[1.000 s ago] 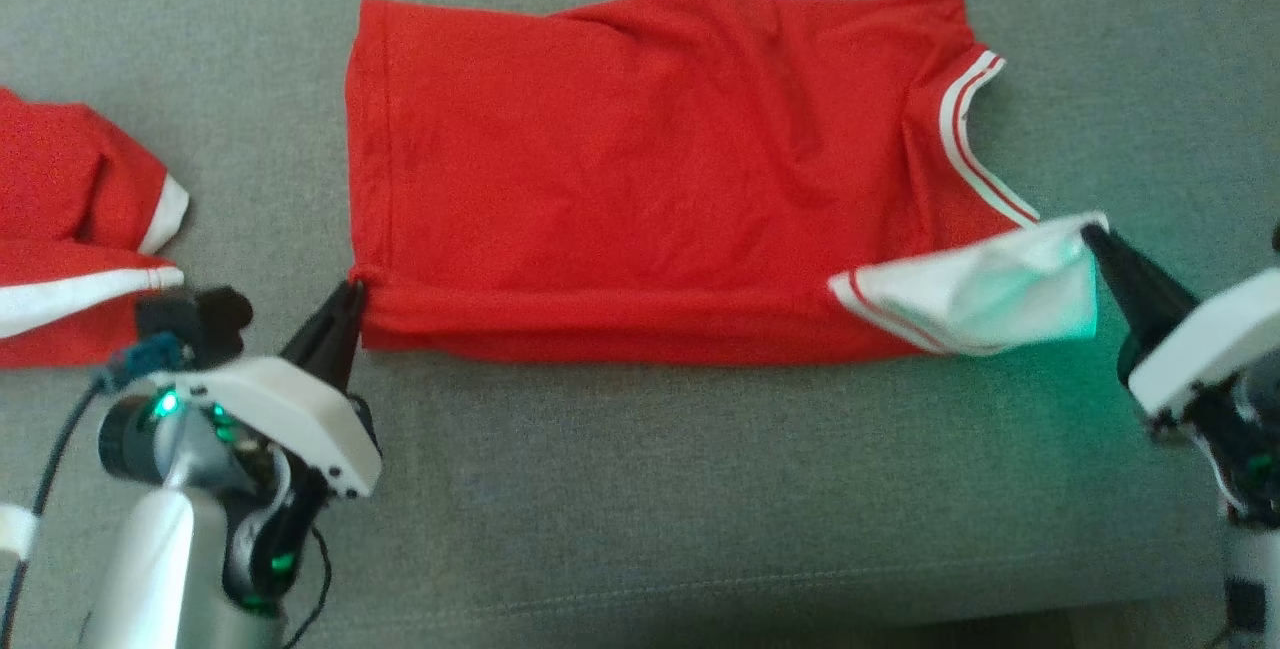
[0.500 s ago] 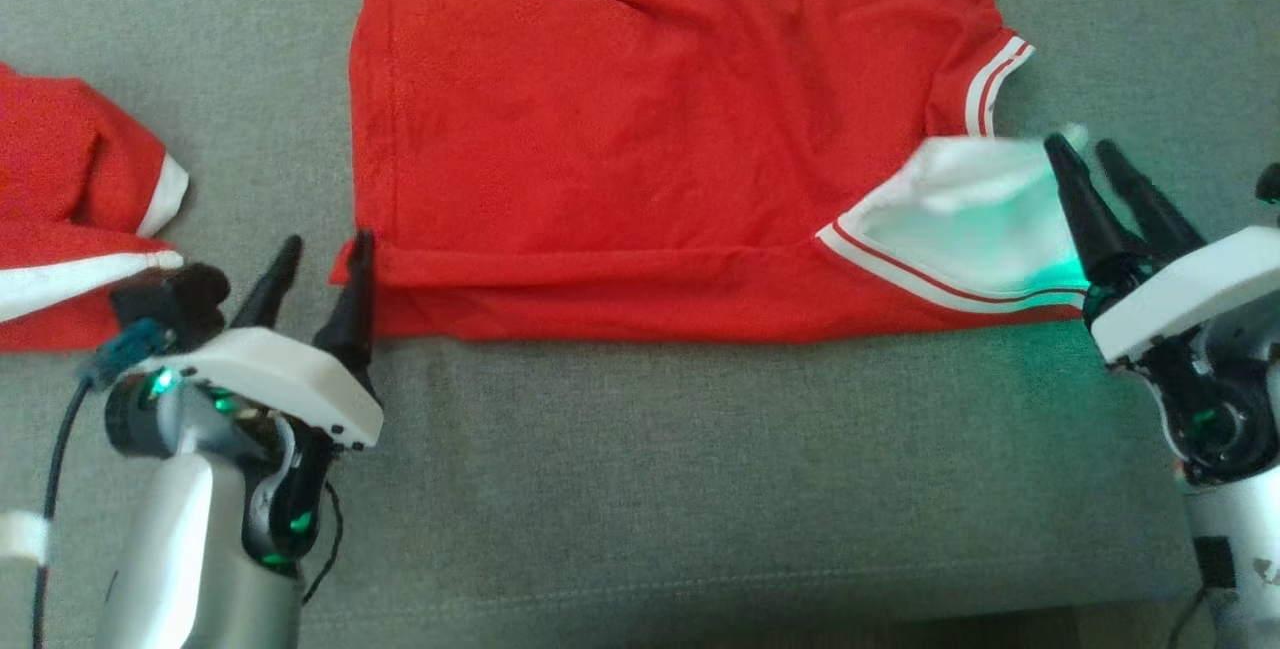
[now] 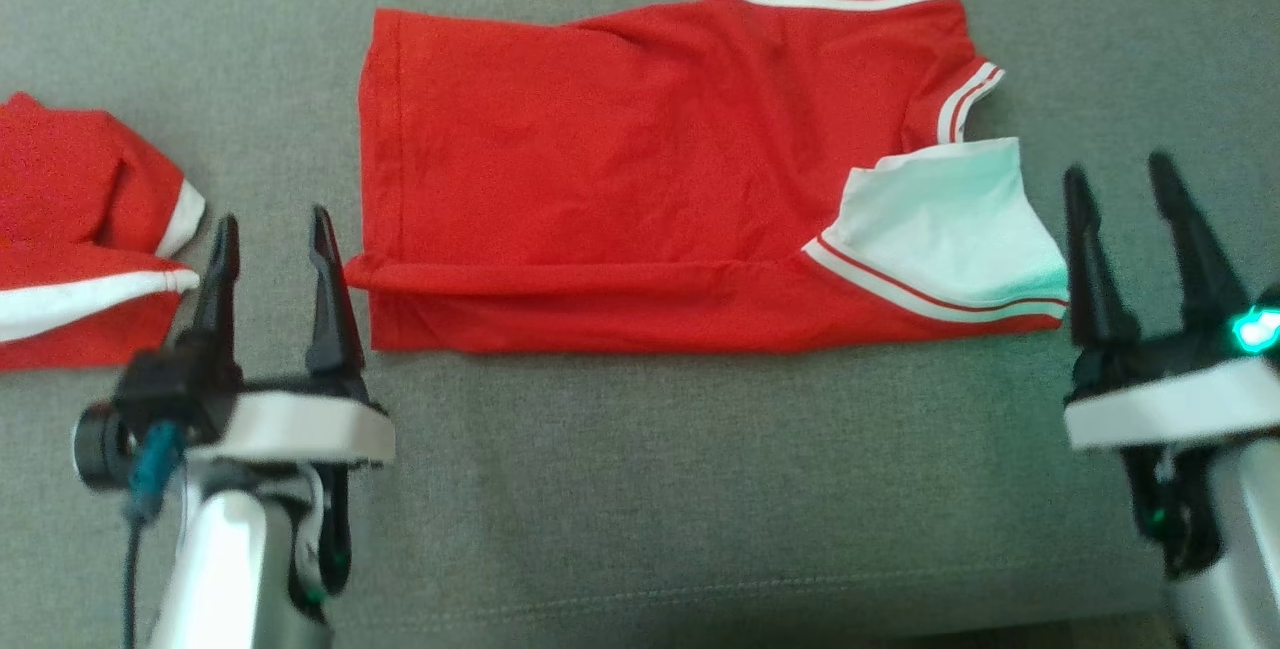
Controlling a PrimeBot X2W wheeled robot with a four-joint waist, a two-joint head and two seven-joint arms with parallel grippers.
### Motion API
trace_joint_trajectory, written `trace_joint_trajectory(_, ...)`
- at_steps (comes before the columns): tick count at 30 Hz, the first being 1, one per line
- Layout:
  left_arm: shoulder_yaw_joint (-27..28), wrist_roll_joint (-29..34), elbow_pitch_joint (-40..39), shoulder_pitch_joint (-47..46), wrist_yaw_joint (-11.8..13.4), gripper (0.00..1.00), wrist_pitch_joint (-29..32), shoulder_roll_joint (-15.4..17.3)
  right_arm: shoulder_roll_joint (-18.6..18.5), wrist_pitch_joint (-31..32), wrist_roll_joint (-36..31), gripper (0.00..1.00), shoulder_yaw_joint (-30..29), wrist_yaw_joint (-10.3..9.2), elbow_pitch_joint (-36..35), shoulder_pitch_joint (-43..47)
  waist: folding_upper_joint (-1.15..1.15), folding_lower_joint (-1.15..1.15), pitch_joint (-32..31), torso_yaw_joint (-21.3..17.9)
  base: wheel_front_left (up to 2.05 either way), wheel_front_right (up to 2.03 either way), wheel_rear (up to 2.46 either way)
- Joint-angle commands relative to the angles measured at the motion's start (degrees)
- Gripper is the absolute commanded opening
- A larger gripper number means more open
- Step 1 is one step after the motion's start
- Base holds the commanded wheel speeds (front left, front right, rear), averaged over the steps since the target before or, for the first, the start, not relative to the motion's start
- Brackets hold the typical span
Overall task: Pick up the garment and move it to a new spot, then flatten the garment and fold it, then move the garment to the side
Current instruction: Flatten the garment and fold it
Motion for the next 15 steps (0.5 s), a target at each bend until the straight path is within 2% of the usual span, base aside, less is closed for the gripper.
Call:
trace_joint_trajectory(1, 1.4, 1.0, -2.8, 0.6, 0.7, 1.00, -0.8, 0.4, 0.1, -0.9, -1.4, 1.00, 0.2, 0.37, -2.9, 1.4, 0.00, 0.00, -1.0, -0.4, 0.00, 0.00, 0.00)
trace_joint_trajectory(6, 0.4, 2.7, -5.0, 5.1, 2.1, 1.00, -1.1, 0.2, 2.3, -0.3, -4.0, 1.00, -1.1, 0.37, -5.9, 6.6, 0.00, 0.00, -2.7, -0.7, 0.00, 0.00, 0.00)
trace_joint_trajectory(15, -0.5, 3.0, -5.0, 8.1, 2.2, 1.00, -1.2, 0.0, 4.3, 2.0, -5.5, 1.00, -2.2, 0.37, -8.0, 10.2, 0.00, 0.00, -4.0, -0.9, 0.00, 0.00, 0.00)
